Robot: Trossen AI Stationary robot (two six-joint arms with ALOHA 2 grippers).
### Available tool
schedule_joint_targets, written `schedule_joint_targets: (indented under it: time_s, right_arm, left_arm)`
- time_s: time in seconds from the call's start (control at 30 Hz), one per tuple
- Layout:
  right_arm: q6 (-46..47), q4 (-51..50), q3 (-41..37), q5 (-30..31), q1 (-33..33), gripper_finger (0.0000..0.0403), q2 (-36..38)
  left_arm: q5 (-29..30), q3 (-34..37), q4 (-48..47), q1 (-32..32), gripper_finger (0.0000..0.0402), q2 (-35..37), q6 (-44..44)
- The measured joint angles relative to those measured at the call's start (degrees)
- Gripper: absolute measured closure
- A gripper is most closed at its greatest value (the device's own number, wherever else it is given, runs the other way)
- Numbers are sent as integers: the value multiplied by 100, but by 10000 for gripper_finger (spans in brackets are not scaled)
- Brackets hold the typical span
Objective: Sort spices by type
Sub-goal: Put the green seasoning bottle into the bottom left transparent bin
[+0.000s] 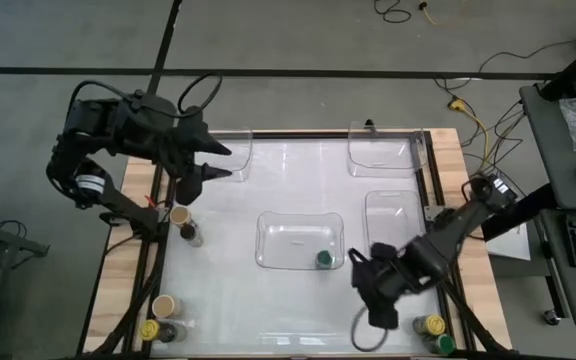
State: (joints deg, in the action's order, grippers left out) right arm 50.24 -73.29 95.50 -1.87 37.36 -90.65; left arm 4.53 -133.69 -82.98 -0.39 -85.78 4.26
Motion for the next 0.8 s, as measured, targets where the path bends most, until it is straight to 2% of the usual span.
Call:
schedule_joint_targets:
  time_s: [0.17,0.33,0.43,0.6,0.8]
  right_arm:
    - [2274,-469,-2,-697,514,121,-30]
    - [4298,-500,-2,-1637,975,111,-31]
    - [4897,-453,-2,-2084,1261,105,-33]
    - [5708,-431,-13,-2111,1824,95,-177]
    - [6053,-377,-15,-2112,2131,72,-463]
  left_arm:
    - [-12,0,232,-152,194,-89,-495]
    - [-28,0,295,-217,194,-317,-914]
    - [-283,0,268,-304,194,-419,-903]
    - [-831,0,264,-663,194,-512,-1058]
    - [-917,0,434,-1186,194,-594,-1126]
